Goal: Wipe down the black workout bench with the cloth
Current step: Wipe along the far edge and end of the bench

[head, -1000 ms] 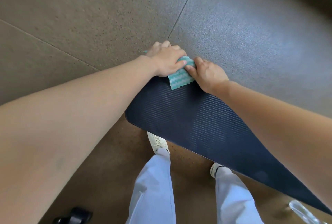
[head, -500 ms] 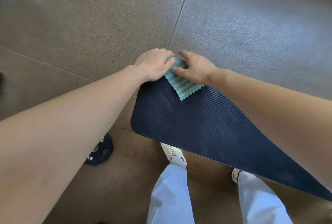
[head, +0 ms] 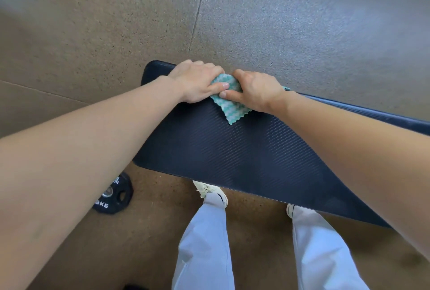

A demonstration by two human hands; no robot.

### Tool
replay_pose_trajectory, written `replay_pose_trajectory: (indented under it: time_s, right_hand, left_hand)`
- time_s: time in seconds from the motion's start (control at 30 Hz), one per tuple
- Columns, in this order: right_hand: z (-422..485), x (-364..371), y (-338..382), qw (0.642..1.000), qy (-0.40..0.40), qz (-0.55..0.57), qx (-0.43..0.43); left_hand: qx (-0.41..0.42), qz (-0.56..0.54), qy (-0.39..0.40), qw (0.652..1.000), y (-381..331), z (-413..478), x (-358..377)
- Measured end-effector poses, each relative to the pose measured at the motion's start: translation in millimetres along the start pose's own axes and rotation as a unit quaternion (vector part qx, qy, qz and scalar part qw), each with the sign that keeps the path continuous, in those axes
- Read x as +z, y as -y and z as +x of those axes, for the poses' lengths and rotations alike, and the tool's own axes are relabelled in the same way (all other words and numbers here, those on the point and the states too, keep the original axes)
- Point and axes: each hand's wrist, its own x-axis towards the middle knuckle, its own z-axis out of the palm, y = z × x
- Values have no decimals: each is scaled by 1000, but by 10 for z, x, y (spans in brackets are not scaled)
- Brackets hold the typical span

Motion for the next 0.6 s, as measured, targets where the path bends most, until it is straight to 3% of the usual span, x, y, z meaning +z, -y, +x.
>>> replay_pose_trajectory:
  time_s: [0.6]
  right_hand:
    - [-1540,-81,-2230,998,-34,-4,51]
  left_hand:
    - [62,-5,54,997,-2415,1007,-1]
